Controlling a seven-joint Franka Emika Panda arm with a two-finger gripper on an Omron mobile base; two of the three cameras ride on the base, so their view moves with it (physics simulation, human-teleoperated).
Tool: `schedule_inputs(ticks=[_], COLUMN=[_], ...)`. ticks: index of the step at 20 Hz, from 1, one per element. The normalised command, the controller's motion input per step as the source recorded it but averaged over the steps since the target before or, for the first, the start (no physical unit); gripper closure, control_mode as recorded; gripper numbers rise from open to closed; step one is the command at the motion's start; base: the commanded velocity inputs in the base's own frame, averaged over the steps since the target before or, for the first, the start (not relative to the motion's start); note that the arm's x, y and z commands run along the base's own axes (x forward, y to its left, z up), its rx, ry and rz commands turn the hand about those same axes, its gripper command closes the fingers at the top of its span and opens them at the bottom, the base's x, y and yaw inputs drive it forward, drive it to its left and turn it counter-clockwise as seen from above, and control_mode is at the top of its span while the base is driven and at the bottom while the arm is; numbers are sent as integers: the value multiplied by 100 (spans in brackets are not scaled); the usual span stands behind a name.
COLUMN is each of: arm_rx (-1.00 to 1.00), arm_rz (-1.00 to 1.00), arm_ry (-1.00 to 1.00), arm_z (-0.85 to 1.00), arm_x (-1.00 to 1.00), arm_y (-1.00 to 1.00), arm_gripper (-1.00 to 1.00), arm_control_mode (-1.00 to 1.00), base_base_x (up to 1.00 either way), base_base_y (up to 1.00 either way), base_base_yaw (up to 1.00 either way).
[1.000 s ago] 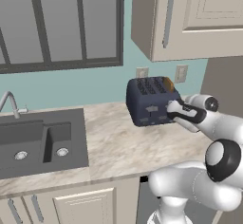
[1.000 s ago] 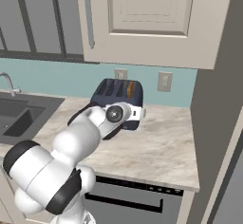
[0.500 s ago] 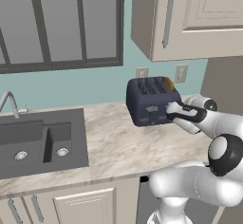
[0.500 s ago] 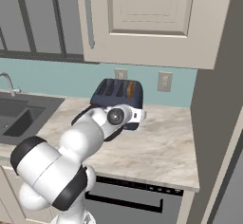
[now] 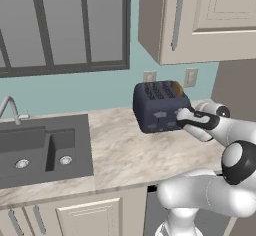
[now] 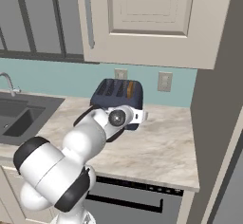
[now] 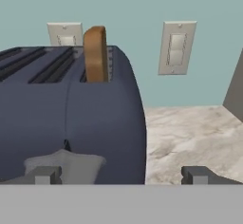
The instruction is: Start the toaster. Once the lever pops up, take the bread to the plate on the dining counter.
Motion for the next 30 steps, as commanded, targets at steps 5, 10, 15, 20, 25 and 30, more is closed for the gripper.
schedule_inputs(ticks=[5, 10, 15, 20, 25, 30], arm_rx=[0, 0, 0, 0, 0, 0], arm_rz=[0, 0, 0, 0, 0, 0], arm_ry=[0, 0, 0, 0, 0, 0], arm_z=[0, 0, 0, 0, -10, -14], arm_x=[4, 14, 16, 11, 2, 0], arm_y=[0, 0, 0, 0, 0, 0], arm_gripper=[-100, -100, -100, -100, -100, -100], arm_control_mode=[-100, -100, -100, -100, -100, -100], base_base_x=[0, 0, 0, 0, 0, 0], base_base_y=[0, 0, 0, 0, 0, 0], base_base_yaw=[0, 0, 0, 0, 0, 0])
